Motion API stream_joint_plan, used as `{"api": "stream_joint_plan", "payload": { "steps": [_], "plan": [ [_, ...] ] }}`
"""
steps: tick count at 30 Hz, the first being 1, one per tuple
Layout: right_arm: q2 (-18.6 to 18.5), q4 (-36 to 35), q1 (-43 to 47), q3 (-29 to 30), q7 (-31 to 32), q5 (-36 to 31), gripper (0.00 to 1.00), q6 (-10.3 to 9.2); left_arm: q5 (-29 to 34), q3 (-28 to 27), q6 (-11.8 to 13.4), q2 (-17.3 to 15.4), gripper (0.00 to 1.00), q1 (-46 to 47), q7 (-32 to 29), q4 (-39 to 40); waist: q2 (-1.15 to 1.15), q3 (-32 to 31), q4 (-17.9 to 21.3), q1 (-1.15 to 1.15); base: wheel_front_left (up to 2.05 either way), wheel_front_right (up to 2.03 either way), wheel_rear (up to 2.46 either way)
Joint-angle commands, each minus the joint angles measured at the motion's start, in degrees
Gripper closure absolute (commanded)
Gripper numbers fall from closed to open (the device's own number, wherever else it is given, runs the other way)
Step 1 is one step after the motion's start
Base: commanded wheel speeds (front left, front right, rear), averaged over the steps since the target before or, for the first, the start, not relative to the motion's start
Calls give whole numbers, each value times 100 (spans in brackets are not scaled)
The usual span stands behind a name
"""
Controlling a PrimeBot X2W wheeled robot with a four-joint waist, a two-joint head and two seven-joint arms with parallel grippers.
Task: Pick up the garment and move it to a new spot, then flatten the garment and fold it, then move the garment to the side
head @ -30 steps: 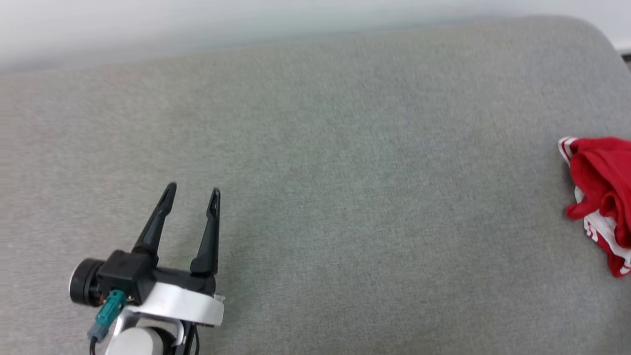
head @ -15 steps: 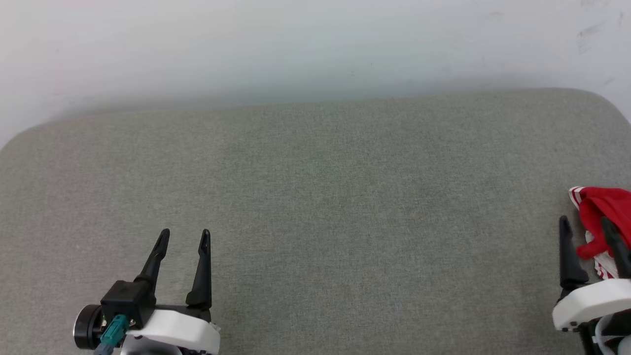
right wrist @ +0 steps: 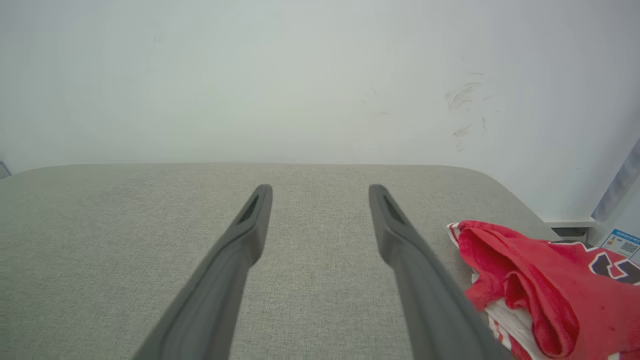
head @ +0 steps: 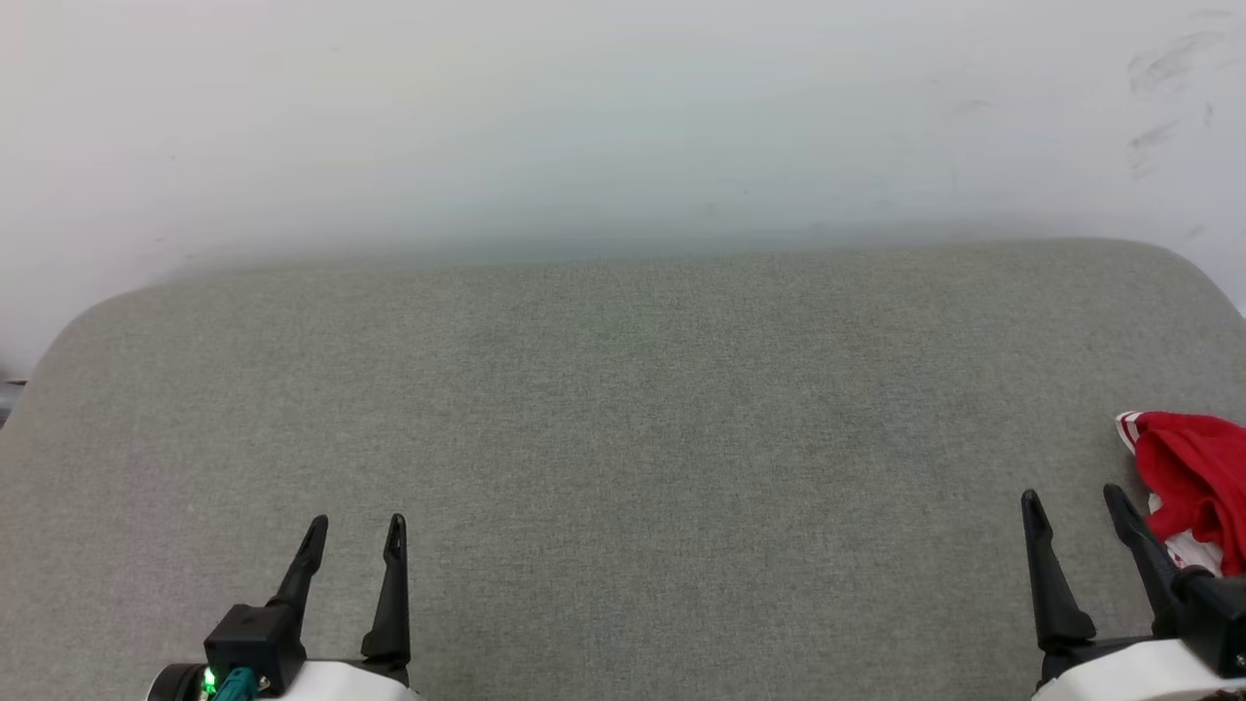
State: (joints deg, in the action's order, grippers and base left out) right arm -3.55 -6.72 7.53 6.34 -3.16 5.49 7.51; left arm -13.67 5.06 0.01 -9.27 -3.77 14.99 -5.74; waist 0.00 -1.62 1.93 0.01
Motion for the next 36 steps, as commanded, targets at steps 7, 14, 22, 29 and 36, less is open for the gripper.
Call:
{"api": "stream_joint_plan", "payload": {
  "steps": [7, 14, 22, 29, 36],
  "plan": [
    [67, -361, 358, -13, 277, 24, 0, -5, 140, -77, -89, 126, 0, -169, 25, -102, 0, -101, 10, -1, 0, 0, 0],
    [76, -448, 380, -52, 325, 43, 0, -5, 227, -130, -158, 158, 0, -142, 25, -148, 0, -95, 0, -1, 0, 0, 0],
    [77, -390, 281, -118, 312, 88, 0, -5, 308, -215, -240, 189, 0, -90, 25, -154, 0, -79, -13, -1, 0, 0, 0],
    [76, -374, 262, -128, 298, 81, 0, -5, 383, -264, -292, 216, 0, -94, 26, -163, 0, -57, -24, -1, 0, 0, 0],
    [56, -272, 320, -183, 291, 332, 100, 0, 131, -336, -320, 258, 100, -63, -118, -316, 0, -47, -20, -1, 0, 0, 0]
  ]
}}
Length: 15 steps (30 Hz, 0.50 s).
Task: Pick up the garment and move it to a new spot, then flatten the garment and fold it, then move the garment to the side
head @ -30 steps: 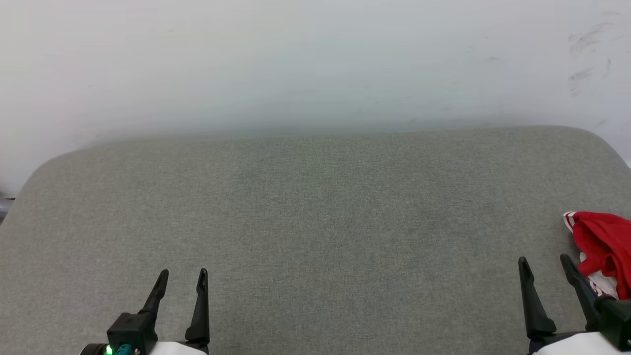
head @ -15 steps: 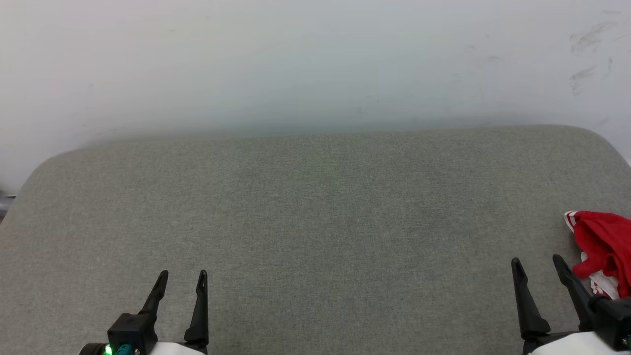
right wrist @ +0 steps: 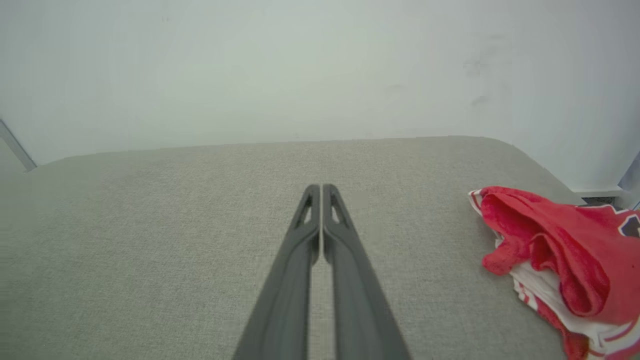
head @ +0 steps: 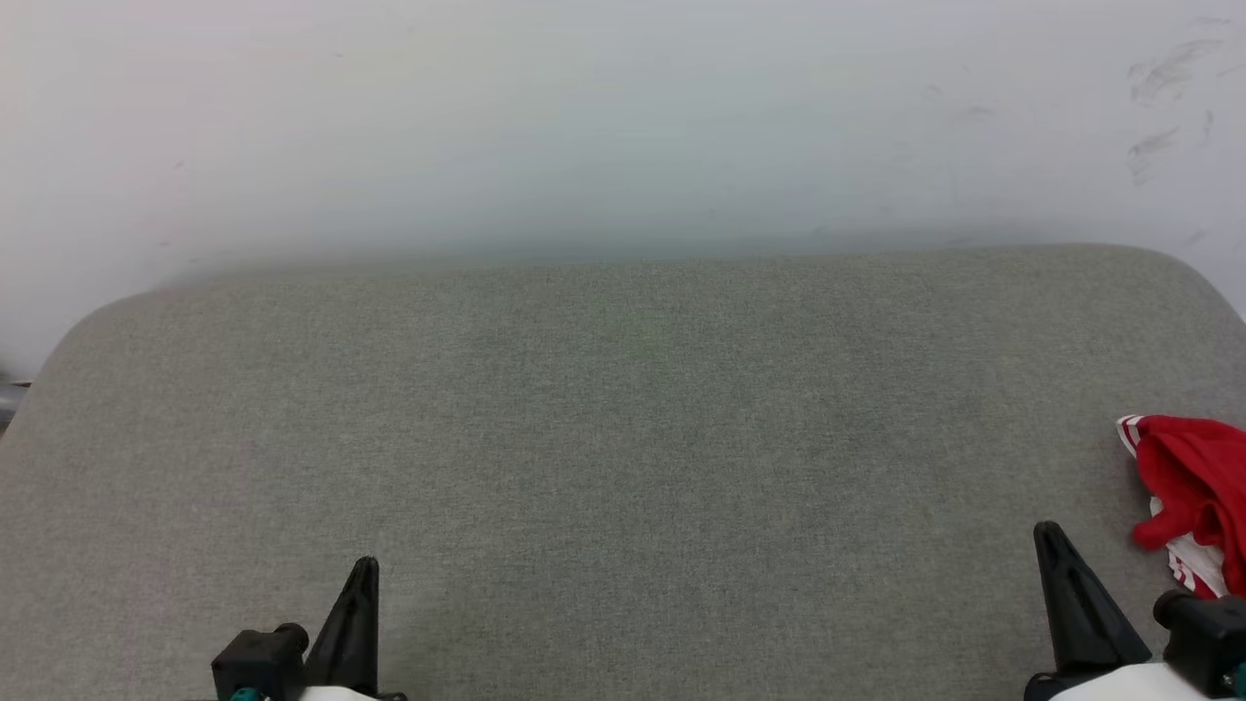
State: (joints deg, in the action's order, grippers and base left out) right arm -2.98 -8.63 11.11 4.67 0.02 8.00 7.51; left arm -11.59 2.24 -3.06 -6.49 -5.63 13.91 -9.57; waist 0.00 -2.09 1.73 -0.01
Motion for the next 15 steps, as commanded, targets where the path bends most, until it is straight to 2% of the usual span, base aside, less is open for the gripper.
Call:
{"api": "stream_joint_plan", "payload": {
  "steps": [1, 15],
  "plan": [
    [-5, -53, -60, -17, -21, 222, 100, 0, -199, -74, -20, -14, 100, 148, -51, 51, 0, 2, -2, 0, 0, 0, 0],
    [-103, 408, -416, -75, 37, 1887, 100, -1, -1697, -202, -102, 55, 100, 325, -408, -4, 0, 28, -21, 0, 0, 0, 0]
  ]
}}
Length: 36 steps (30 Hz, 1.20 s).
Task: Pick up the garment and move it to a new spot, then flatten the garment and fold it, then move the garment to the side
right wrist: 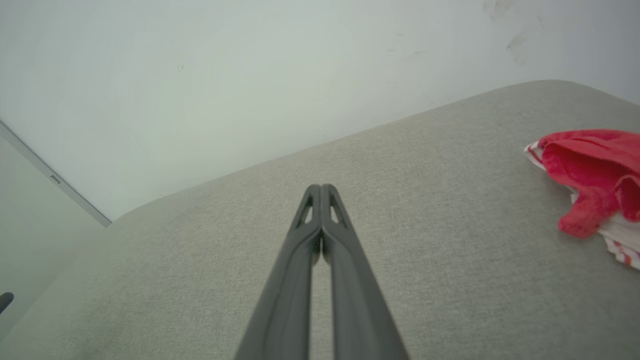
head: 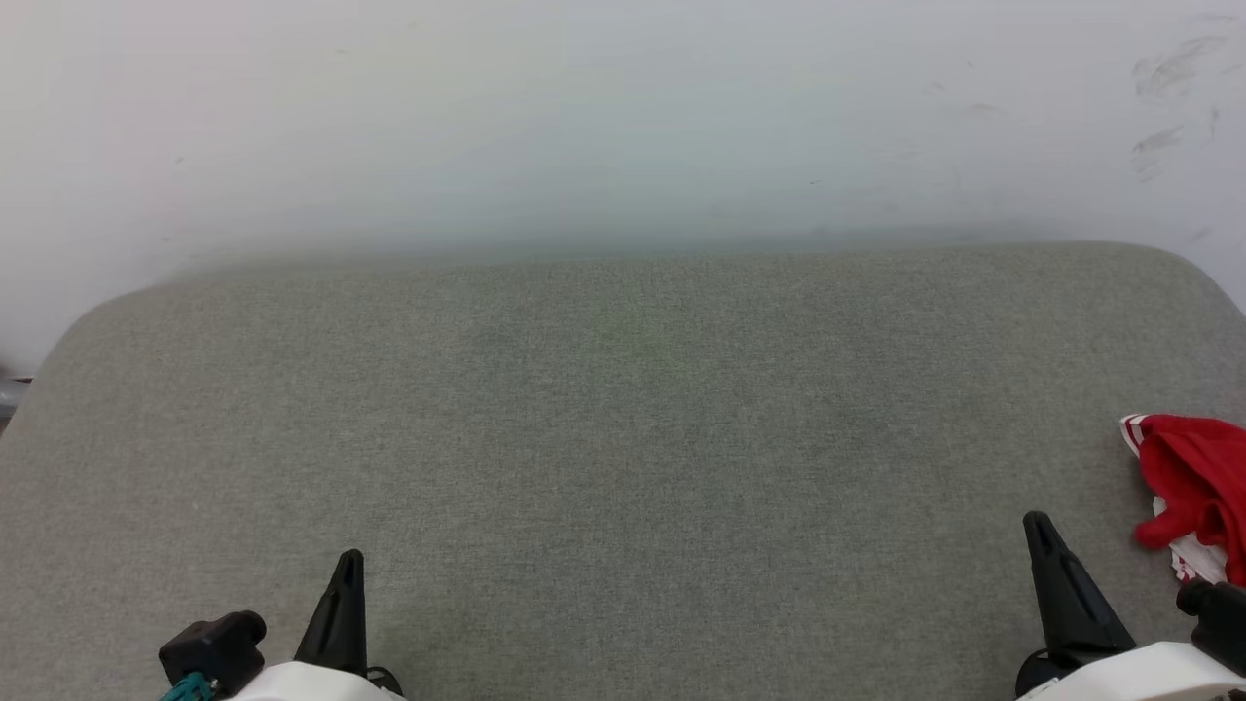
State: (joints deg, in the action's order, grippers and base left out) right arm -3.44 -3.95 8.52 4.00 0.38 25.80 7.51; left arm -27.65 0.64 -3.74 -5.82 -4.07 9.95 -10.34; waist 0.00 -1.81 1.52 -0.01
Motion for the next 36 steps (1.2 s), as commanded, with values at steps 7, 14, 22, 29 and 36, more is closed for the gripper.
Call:
{"api": "stream_joint_plan", "payload": {
  "steps": [7, 14, 22, 29, 36],
  "plan": [
    [-82, 128, -295, -30, 25, 818, 100, -1, -745, -106, -70, 18, 100, 257, -174, 35, 0, 13, -10, 0, 0, 0, 0],
    [-101, 300, -421, -44, 55, 1469, 100, -1, -1350, -171, -102, 47, 100, 343, -327, -4, 0, 26, -20, 0, 0, 0, 0],
    [-116, 481, -558, -51, 87, 2148, 100, -1, -1983, -239, -142, 77, 100, 435, -490, -47, 0, 41, -31, 0, 0, 0, 0],
    [-125, 630, -665, -54, 114, 2694, 100, -1, -2496, -294, -168, 103, 100, 513, -624, -84, 0, 54, -41, 0, 0, 0, 0],
    [-130, 767, -765, -51, 153, 3201, 100, -1, -2974, -350, -189, 128, 100, 580, -748, -117, 0, 67, -51, 0, 0, 0, 0]
  ]
}}
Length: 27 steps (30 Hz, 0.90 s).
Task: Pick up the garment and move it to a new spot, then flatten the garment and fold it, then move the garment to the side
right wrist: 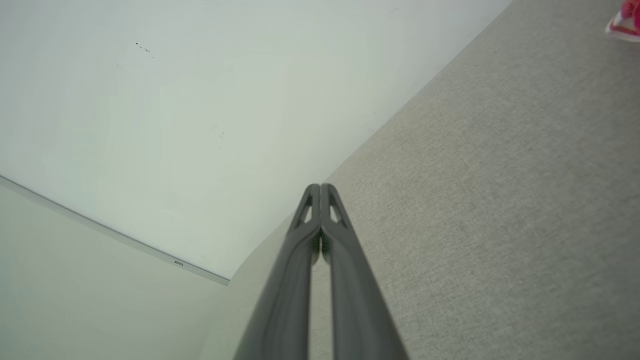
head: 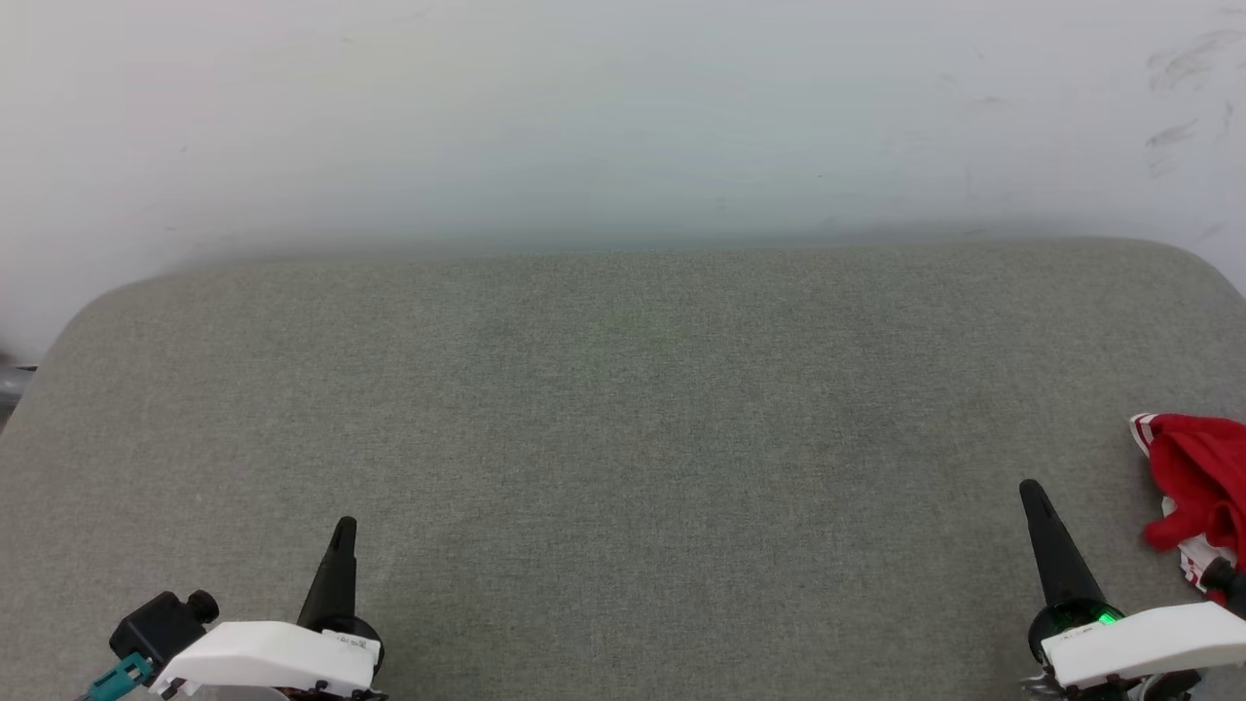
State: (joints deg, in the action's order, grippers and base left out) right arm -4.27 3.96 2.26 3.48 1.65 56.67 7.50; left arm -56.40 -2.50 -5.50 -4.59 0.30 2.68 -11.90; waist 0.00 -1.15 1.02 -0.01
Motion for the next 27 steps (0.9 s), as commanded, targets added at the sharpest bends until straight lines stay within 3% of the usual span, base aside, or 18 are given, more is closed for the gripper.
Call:
{"api": "stream_joint_plan", "payload": {
  "steps": [1, 27],
  "plan": [
    [-48, -5, -156, 2, 26, 182, 100, 0, -166, -43, -18, 7, 100, 152, -41, 34, 0, 2, -2, 1, 0, 0, 0],
    [-43, 454, -488, 40, 154, 1819, 100, -1, -1729, -216, -107, 80, 100, 376, -454, -80, 0, 52, -40, 1, 0, 0, 0]
  ]
}}
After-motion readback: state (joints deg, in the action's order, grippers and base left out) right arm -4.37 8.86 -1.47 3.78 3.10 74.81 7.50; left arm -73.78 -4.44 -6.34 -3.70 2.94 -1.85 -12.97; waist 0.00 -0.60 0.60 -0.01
